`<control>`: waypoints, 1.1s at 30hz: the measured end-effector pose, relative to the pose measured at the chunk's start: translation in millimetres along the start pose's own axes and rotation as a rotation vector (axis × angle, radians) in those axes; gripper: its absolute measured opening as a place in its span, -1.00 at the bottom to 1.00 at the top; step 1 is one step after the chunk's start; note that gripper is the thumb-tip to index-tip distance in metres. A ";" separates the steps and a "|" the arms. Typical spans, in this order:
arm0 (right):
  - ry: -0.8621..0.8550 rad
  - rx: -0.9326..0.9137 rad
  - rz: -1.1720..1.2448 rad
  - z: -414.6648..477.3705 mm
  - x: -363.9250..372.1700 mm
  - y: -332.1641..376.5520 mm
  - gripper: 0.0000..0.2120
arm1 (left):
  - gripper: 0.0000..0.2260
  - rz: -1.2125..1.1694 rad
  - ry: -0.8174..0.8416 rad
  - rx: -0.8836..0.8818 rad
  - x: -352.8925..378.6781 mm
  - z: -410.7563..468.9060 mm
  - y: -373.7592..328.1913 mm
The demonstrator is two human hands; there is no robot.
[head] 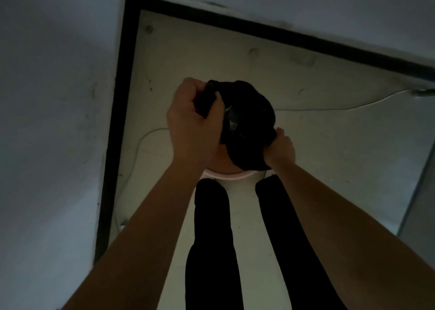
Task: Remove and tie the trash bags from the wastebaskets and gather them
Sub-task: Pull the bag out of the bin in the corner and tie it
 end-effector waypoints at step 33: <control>0.189 -0.063 0.958 -26.0 -116.2 38.6 -0.55 | 0.31 0.201 0.114 -0.873 -16.4 -110.7 202.3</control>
Point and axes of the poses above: each hand's wrist, its own z-axis towards the middle knuckle, its own x-axis out of the palm, y = z × x, the point moved 10 cm from there along z, towards the middle knuckle, and after that the axes turned 8 degrees about -z, right-handed, at the moved point
